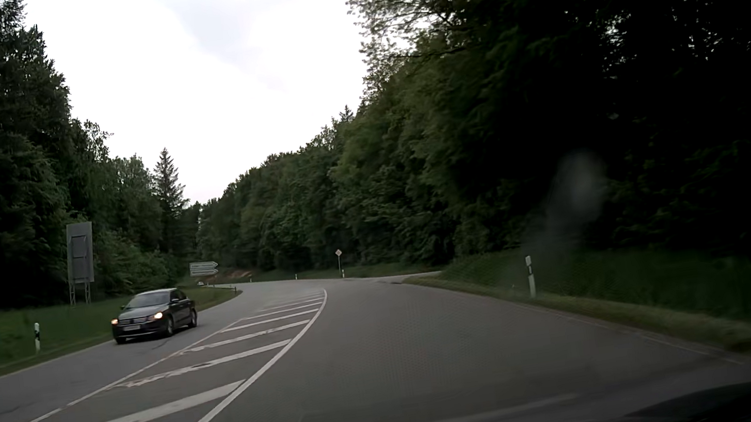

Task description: Follow the waypoints while adhering to traffic rules and regulations

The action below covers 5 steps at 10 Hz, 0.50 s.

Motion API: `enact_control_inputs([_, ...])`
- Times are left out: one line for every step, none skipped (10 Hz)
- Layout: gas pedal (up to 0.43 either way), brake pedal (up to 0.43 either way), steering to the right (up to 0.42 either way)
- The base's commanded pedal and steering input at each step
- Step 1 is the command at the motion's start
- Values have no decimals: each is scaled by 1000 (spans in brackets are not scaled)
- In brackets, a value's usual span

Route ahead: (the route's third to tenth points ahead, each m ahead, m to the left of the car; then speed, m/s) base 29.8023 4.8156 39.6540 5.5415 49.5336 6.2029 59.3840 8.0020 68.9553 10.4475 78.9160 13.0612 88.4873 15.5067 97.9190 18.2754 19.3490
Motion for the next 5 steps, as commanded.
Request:
enact_control_inputs([67,0,-16])
enact_control_inputs([67,0,-16])
enact_control_inputs([67,0,-16])
enact_control_inputs([67,0,-16])
enact_control_inputs([67,0,-16])
